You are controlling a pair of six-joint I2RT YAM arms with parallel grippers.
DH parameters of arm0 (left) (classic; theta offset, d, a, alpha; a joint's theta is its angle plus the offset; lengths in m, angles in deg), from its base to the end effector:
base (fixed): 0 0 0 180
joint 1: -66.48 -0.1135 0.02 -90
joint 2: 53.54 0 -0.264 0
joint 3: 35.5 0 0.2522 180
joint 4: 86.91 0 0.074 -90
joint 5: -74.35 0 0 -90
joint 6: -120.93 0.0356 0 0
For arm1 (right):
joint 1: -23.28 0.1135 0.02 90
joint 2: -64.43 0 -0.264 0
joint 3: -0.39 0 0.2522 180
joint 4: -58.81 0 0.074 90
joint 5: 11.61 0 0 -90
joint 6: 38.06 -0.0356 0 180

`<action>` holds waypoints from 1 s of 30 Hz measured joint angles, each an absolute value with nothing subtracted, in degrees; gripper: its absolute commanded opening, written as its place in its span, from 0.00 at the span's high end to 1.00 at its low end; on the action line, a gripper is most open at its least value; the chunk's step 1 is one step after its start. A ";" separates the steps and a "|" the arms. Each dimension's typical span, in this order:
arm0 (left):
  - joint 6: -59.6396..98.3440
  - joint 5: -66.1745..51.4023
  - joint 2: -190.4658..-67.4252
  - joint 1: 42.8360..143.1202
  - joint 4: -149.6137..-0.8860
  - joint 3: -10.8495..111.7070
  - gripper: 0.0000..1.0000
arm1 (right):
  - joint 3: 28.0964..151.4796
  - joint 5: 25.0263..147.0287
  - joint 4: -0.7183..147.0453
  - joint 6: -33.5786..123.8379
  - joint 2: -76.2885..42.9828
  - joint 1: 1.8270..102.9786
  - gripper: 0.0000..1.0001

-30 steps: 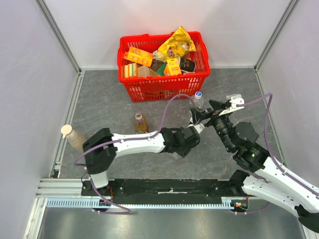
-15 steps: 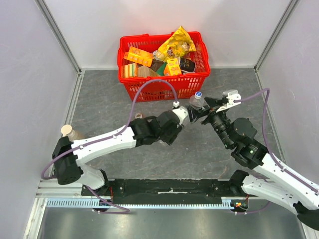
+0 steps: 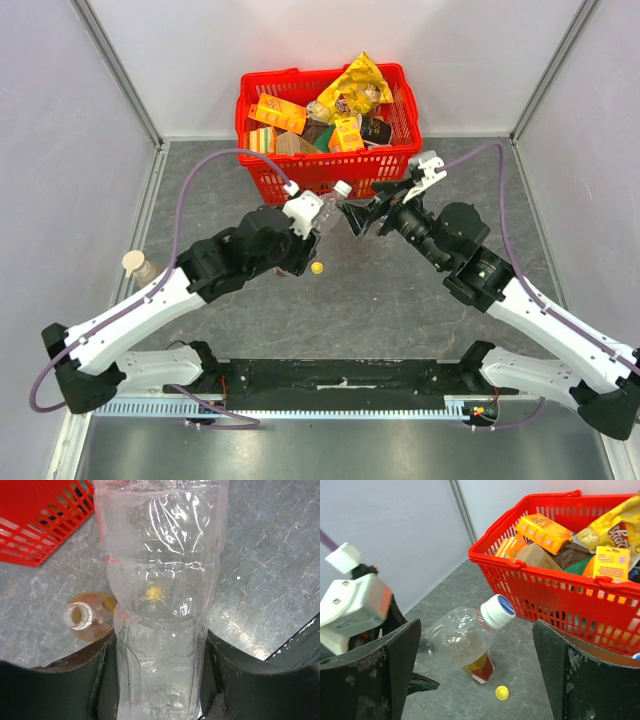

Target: Unscrew the bottle caps

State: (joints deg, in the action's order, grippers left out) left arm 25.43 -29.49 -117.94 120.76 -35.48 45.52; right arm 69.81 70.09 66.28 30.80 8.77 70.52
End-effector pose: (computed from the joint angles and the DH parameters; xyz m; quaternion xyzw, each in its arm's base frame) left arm 0.1451 -0.1872 0.3617 0.3125 0.8243 -0.1366 0.4519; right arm 0.1563 0.1614 0.4034 -0.0978 0.6605 0.3775 0.6416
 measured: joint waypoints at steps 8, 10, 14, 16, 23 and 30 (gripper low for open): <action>29.68 -28.58 -108.76 118.66 -35.78 41.22 0.48 | 72.59 83.58 64.78 23.96 4.07 63.81 0.02; 30.64 -28.49 -106.36 118.16 -36.87 38.88 0.49 | 72.59 86.55 63.62 22.08 3.04 62.48 0.02; 32.25 -27.46 -102.29 117.02 -38.36 33.87 0.50 | 72.61 91.60 61.83 18.40 0.49 61.03 0.02; 32.74 -27.11 -101.55 116.85 -38.67 32.61 0.50 | 72.61 93.68 60.95 16.68 -0.87 60.86 0.02; 33.72 -25.38 -100.43 116.69 -40.50 30.22 0.50 | 72.61 98.51 57.19 11.39 -4.39 60.64 0.10; 34.00 -24.20 -100.26 116.69 -41.01 29.39 0.50 | 73.29 98.96 57.17 9.25 -7.12 60.64 0.24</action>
State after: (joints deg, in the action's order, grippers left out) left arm 34.00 -24.20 -100.26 116.69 -41.01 29.39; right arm 73.29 98.96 57.17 9.25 -7.12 60.64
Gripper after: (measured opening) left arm 0.582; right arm 0.833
